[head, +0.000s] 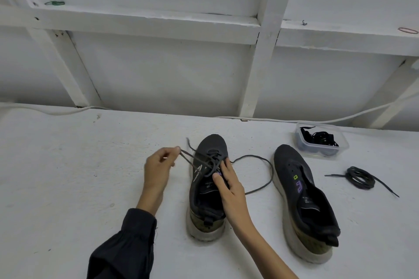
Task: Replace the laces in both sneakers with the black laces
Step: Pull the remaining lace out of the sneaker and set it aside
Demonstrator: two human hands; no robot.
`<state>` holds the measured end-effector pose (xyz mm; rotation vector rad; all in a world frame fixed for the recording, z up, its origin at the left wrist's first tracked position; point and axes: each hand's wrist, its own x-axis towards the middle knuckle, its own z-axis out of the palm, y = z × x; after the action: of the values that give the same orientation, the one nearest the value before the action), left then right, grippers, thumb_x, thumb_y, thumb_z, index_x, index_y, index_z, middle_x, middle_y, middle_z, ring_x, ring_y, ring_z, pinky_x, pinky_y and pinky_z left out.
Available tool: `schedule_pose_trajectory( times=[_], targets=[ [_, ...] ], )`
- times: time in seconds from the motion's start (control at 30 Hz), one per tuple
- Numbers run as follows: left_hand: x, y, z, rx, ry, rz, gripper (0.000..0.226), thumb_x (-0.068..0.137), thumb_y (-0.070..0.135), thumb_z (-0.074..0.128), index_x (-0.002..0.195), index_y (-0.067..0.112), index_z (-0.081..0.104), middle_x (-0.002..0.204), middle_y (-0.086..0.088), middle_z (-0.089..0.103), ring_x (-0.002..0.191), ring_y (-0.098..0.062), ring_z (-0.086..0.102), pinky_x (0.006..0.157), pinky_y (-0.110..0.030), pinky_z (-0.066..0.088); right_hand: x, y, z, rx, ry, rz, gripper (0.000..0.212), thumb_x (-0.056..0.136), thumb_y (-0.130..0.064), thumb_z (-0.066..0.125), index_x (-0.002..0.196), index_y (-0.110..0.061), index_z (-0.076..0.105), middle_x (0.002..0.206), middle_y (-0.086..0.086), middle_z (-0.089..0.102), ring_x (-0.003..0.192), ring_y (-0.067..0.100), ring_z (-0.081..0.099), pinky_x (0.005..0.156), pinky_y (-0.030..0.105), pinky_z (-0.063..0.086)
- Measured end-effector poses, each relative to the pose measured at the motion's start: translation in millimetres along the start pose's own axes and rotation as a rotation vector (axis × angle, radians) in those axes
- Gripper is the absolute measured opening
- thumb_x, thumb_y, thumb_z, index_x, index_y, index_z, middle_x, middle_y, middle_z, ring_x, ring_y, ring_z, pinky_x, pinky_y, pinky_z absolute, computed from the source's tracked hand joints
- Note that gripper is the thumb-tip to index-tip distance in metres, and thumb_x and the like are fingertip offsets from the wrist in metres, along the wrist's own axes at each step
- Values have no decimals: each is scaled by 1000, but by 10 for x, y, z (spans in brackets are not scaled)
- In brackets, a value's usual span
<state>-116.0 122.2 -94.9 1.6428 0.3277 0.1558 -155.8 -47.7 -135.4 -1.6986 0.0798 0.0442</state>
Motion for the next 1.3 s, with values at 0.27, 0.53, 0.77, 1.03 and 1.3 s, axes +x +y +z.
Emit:
schedule_pose_trajectory(
  times=[0.27,0.53,0.77,1.03,1.3],
  targets=[
    [-183,-14,133,135,-358,-101,26,83,33,72,87,8,75,70,7,66,59,4,55,54,-9,39,14,0,7,-7,6,-9,52,100,-24,52,150,-21,35,159,-16,21,136,-11,21,93,-9,20],
    [-18,-49,27,-35,81,-33,23,87,32,70,79,10,71,72,-4,56,67,-11,47,64,-24,38,3,2,5,18,-4,-3,53,100,-27,52,150,-21,35,158,-18,21,129,-19,23,90,-9,23],
    [-243,4,123,49,-360,-140,24,83,29,71,91,6,74,68,11,69,60,5,59,55,-10,41,15,-1,12,-5,10,-21,53,100,-26,52,150,-22,36,159,-15,21,139,-9,21,95,-8,22],
    [-16,21,84,-147,163,-37,13,90,30,66,81,20,67,80,1,62,73,-10,53,65,-25,42,10,6,8,15,-3,-24,52,100,-26,51,150,-23,36,159,-18,22,138,-11,21,94,-8,22],
    [-206,19,151,78,-399,-122,17,86,26,71,89,10,74,67,11,66,61,0,55,55,-13,39,9,0,15,5,10,-27,52,100,-27,51,149,-24,37,158,-18,22,142,-6,21,102,-3,21]
  ],
)
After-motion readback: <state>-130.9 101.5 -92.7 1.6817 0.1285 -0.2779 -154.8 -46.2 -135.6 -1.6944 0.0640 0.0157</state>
